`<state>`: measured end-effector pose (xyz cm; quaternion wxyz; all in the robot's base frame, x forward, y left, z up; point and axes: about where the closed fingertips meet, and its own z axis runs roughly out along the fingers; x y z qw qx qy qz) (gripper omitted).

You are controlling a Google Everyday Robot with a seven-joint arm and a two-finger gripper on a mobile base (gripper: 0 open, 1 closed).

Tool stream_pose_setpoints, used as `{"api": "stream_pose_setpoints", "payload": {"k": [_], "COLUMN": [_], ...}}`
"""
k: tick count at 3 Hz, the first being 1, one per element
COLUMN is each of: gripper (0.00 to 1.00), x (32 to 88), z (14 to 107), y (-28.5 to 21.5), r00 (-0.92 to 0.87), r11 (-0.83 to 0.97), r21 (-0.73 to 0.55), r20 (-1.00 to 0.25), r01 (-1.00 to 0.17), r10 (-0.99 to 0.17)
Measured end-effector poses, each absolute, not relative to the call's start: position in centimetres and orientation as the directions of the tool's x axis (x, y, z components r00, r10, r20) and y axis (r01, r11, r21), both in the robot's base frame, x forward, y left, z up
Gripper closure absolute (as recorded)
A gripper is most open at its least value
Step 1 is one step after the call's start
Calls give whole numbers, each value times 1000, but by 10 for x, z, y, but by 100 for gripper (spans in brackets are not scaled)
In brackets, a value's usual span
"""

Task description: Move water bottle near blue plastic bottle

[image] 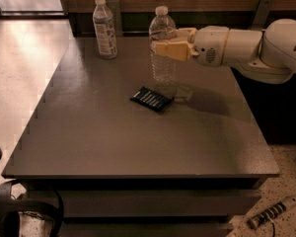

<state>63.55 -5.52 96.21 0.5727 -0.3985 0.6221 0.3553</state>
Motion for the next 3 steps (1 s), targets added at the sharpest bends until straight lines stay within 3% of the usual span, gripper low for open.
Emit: {"api": "stream_pose_setpoints", "payload": {"k": [1,3], "gripper": [100,100], "x": [686,769], "z": [960,948], "y": [-71,-56], "r00": [27,72], "r11": [503,567], "r21": [-33,-63], "r20": [-999,-997], "r01": [-864,-822], "r10": [-20,-6]}}
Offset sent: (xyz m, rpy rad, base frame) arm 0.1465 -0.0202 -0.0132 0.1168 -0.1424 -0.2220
